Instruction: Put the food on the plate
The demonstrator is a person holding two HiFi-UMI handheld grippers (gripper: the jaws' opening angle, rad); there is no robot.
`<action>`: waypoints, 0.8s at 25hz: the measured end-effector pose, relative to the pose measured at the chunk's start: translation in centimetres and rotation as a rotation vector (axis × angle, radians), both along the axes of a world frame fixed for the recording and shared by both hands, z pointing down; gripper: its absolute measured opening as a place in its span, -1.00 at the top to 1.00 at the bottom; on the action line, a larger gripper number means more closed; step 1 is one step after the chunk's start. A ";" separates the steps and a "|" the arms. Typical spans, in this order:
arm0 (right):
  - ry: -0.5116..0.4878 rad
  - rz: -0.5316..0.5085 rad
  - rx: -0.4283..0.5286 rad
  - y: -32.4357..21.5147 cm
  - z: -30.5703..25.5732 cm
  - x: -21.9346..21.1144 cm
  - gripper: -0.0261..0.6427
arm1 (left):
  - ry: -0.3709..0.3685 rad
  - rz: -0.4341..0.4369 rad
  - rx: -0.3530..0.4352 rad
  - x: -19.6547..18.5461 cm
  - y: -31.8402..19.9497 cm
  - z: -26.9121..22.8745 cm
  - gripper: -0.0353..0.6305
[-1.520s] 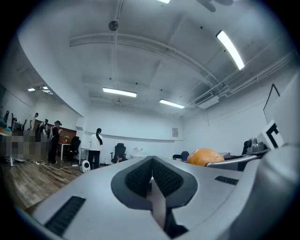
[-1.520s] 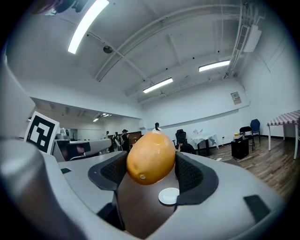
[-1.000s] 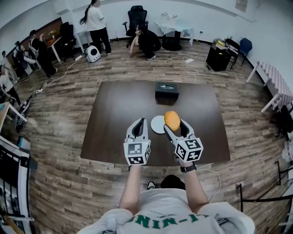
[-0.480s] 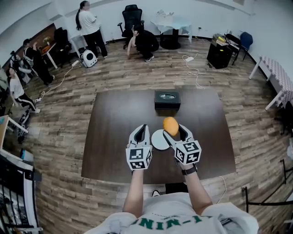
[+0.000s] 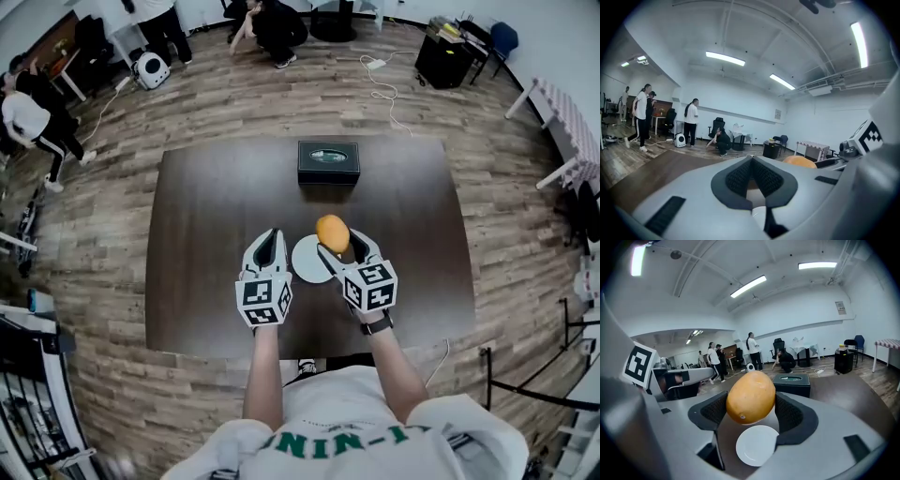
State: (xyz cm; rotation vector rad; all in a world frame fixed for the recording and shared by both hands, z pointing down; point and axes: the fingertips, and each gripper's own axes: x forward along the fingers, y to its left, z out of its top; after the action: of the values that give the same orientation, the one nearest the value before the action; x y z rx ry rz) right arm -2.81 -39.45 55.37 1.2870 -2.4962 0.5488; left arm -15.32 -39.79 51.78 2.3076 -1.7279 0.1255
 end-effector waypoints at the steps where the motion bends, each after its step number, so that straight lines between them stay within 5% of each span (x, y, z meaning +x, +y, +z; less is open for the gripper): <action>1: 0.005 0.002 -0.015 -0.4 0.8 0.0 -0.06 | -0.002 0.002 -0.016 0.0 -0.3 0.8 0.85; 20: 0.102 -0.059 -0.218 -3.1 15.2 -1.7 -0.06 | 0.018 0.018 -0.187 0.7 -4.2 12.0 0.85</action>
State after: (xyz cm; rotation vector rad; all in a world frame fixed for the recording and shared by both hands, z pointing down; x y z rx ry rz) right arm -4.51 -42.52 70.54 1.1267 -2.3098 0.7006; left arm -14.60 -43.98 63.81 2.1824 -1.6130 0.2572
